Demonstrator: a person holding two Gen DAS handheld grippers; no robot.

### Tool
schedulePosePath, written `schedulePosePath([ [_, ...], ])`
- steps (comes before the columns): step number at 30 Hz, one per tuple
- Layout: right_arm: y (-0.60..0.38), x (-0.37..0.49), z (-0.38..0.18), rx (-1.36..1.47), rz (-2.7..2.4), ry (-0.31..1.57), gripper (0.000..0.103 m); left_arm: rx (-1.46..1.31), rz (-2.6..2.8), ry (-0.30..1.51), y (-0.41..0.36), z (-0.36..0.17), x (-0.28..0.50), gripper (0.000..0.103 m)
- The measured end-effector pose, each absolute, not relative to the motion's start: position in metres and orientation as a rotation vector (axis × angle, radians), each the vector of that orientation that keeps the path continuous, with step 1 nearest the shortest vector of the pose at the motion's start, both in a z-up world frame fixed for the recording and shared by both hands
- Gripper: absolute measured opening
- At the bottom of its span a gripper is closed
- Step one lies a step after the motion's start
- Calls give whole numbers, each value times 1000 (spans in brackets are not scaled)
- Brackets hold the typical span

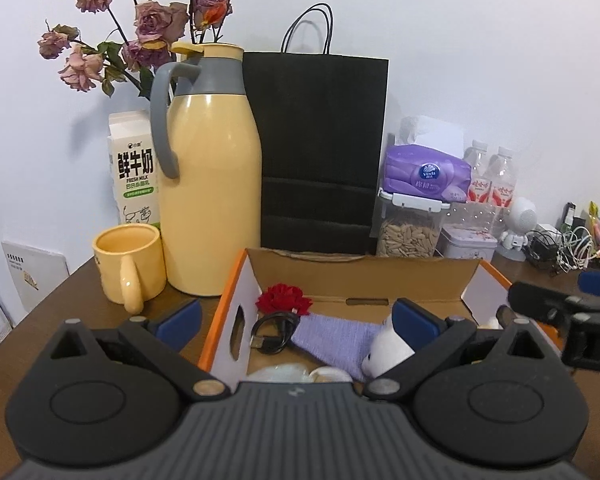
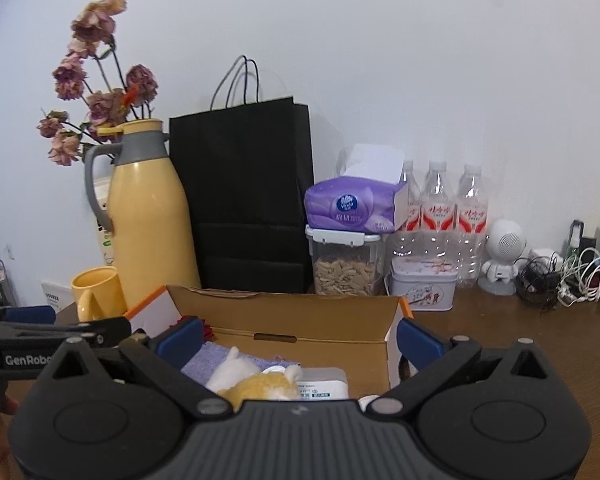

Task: Organize objects
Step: 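Withdraw both tools from the box toward the navy pouch, then grasp the black-and-white braided cable on the navy pouch with the right gripper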

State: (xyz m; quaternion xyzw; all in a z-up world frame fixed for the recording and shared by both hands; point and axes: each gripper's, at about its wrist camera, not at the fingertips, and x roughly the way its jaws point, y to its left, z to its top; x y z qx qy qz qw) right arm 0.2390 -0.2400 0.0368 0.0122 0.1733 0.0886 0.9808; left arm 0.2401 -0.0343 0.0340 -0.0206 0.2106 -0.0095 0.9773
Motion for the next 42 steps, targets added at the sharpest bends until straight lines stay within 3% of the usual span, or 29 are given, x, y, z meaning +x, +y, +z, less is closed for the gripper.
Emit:
schedulePosePath([
  [9,-255,187,34,-24,165,338,103,14,-39,469,-21,22,198,103],
  [25,-301,136,-31,6,108,530,103,16,16,565,7,-17,152,103],
  [42,-262,191,-55,201,313,755,103,-62,-4,577,22,-23,153,103],
])
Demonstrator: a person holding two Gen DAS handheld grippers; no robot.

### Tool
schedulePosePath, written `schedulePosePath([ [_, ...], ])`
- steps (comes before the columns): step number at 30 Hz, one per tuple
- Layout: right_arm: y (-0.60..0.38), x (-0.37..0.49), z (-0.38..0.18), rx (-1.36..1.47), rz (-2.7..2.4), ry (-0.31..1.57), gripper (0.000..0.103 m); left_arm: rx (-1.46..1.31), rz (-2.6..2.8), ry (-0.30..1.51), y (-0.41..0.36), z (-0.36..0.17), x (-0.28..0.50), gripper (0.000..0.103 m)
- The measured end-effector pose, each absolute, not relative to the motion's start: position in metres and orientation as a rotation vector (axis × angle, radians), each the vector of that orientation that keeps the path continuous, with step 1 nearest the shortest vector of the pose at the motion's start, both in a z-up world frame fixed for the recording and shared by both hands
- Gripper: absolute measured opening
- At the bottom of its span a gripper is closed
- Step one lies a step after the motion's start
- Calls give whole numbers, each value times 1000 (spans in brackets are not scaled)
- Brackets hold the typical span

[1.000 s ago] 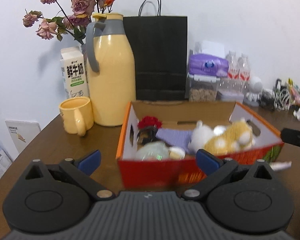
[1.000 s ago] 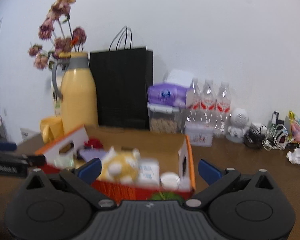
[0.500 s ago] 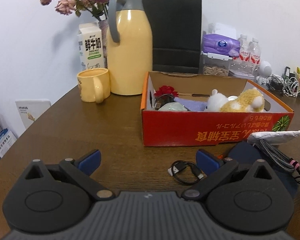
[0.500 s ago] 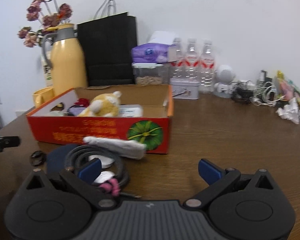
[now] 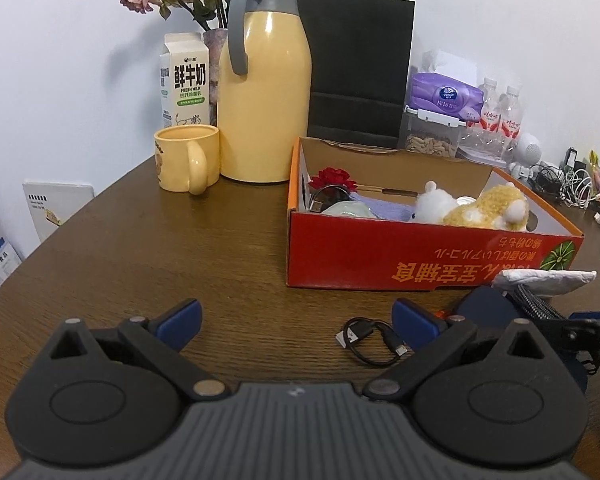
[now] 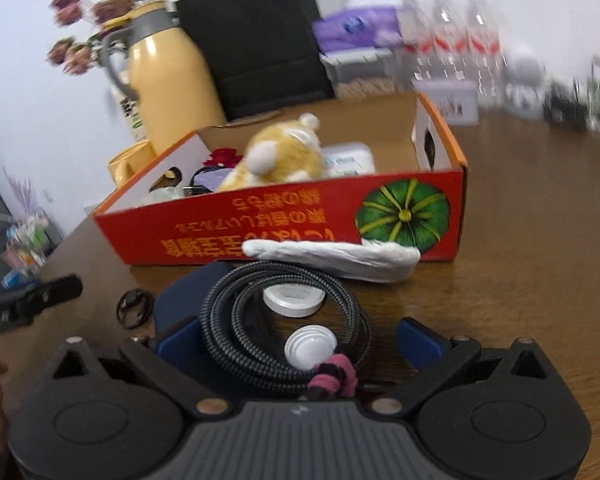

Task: Organize objects
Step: 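Grasp the black-and-white braided cable on the navy pouch with the right gripper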

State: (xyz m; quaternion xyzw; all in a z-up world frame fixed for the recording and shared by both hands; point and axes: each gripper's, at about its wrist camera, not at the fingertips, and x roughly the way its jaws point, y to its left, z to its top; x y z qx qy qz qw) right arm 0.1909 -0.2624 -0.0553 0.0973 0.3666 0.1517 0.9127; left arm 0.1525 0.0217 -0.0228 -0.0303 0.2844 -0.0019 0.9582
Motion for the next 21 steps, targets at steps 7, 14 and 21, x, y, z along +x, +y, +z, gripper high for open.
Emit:
schedulePosePath([
  [7,-266,196,-61,307,329,746,101,-73,-9,589,23,-25,155,103],
  [14,-267,189,-59,319,341,701,91,-69,1,599,23,-28,156,103],
  [21,-256,165,-46,243,390,586,91,-60,-1,608,21,-30,158,103],
])
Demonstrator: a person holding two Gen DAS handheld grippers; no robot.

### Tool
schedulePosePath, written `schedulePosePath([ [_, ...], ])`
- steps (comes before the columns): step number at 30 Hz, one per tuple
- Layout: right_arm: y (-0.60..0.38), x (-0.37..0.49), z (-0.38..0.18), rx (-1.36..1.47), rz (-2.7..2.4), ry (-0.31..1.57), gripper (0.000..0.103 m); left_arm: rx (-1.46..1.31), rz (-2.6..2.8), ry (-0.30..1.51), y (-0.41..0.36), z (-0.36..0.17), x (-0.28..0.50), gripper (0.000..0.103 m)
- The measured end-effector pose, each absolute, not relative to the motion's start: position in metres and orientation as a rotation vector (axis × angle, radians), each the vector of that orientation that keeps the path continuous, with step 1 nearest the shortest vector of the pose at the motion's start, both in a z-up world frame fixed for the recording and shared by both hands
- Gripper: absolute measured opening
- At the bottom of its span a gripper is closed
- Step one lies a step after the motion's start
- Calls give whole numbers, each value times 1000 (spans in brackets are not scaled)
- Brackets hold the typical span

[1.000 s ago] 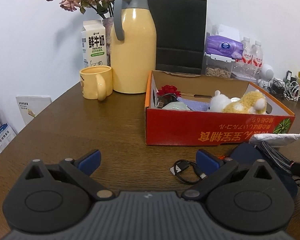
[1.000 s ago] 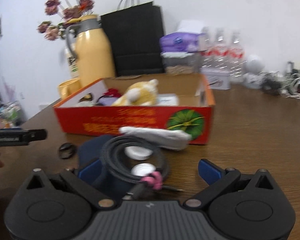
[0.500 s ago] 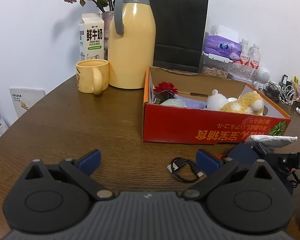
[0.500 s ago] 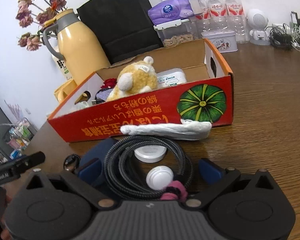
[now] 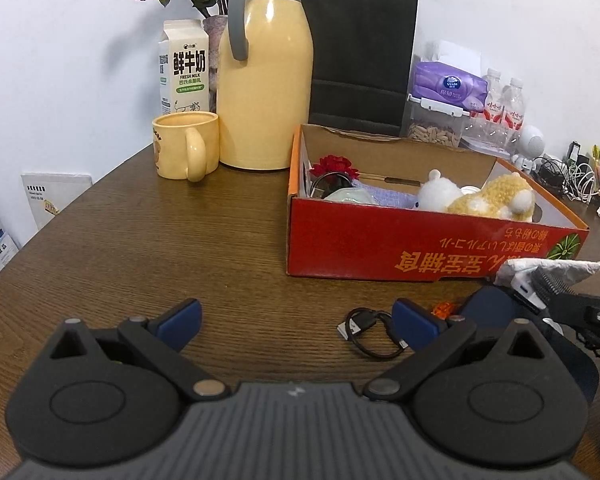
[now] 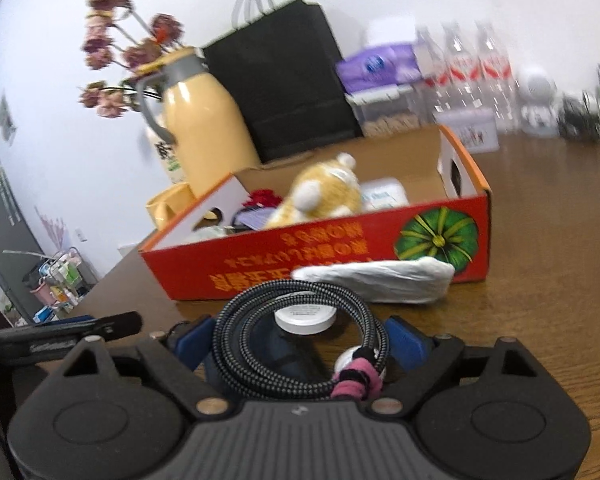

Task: Organize objects
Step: 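Grasp the black-and-white braided cable on the navy pouch with the right gripper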

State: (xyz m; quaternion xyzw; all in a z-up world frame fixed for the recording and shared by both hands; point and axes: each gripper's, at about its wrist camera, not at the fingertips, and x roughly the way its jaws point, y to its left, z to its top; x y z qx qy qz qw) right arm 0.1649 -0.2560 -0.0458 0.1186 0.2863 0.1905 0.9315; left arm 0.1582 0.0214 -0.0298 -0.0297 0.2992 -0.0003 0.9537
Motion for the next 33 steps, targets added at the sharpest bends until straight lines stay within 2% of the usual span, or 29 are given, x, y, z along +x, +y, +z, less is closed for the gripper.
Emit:
schedulePosePath([
  [10,-221,133,-37,83,597,519,91,-112,-131,584,24,-19,148,102],
  [13,-208,124,-39,17,640,518,91,-160,-219,620,26,-19,145,88],
  [15,-202,121,-41,-11,652,517,91,-198,-268,663,27,-22,147,70],
  [18,-201,120,-42,-25,661,516,91,-279,-337,725,31,-29,153,55],
  [22,-200,118,-41,-30,674,506,91,-386,-405,770,36,-34,161,54],
  [27,-204,118,-40,-8,684,500,91,-484,-434,787,39,-36,166,48],
  [32,-206,118,-39,12,704,498,91,-628,-462,846,49,-47,175,48],
  [33,-206,119,-40,16,708,500,91,-643,-462,853,50,-48,176,45],
])
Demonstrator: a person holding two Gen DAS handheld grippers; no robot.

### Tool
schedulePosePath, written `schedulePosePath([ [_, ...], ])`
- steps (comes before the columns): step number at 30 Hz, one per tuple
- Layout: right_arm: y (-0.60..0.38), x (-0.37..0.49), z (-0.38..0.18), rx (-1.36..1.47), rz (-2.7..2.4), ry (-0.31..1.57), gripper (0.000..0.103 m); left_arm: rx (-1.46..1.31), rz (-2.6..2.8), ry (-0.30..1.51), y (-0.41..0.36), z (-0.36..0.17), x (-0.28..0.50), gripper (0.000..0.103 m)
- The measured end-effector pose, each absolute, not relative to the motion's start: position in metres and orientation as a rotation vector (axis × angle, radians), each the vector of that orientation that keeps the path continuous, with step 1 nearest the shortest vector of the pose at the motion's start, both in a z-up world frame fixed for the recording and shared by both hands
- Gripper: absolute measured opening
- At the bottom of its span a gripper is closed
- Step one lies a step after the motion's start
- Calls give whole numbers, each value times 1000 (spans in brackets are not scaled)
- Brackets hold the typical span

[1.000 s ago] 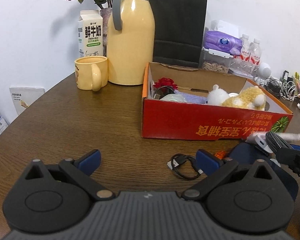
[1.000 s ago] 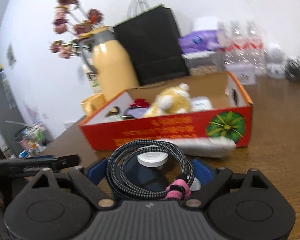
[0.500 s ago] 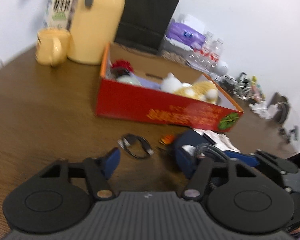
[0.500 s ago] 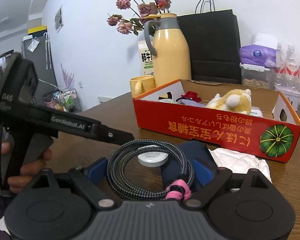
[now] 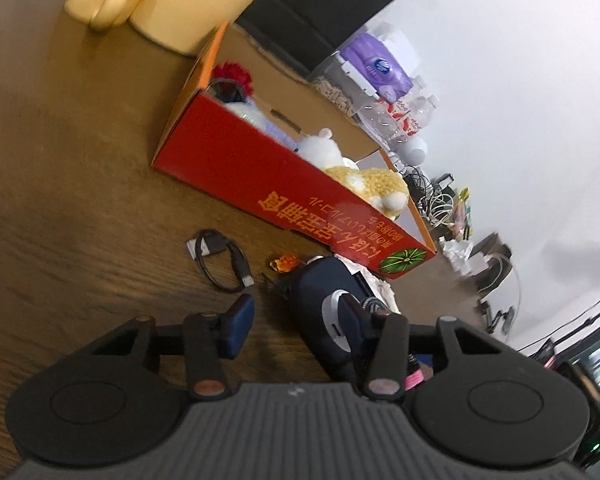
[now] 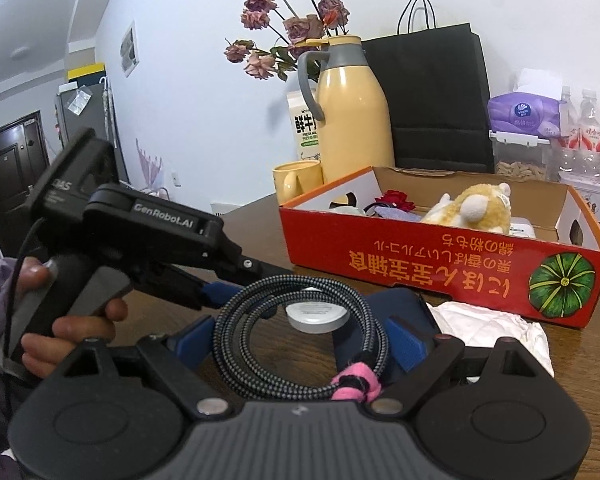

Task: Organize objects
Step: 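Grasp a white round cap with the left while the right lifts the braided cable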

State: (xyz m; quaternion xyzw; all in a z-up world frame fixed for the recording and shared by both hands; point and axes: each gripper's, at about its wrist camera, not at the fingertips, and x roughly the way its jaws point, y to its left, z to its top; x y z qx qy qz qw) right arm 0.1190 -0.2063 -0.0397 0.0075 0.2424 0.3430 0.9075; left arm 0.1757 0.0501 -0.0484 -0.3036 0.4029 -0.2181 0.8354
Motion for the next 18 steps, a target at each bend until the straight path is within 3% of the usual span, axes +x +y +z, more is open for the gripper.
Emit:
schedulePosePath([
  [1,-207,119,-40,18,713,504,91,-648,-465,856,50,-49,176,41],
  [3,-206,119,-41,15,715,509,91,-629,-474,860,47,-48,176,17],
  [8,-210,120,-43,3,705,530,91,-421,-447,840,27,-41,167,17],
  [10,-216,121,-44,10,707,538,91,-276,-477,797,17,-34,157,20],
  [12,-225,123,-44,44,719,550,91,-88,-498,740,3,-29,144,47],
  [14,-235,127,-44,86,728,561,91,130,-507,657,-16,-28,126,57],
  [18,-247,132,-42,153,746,569,91,354,-574,570,-44,-34,107,57],
])
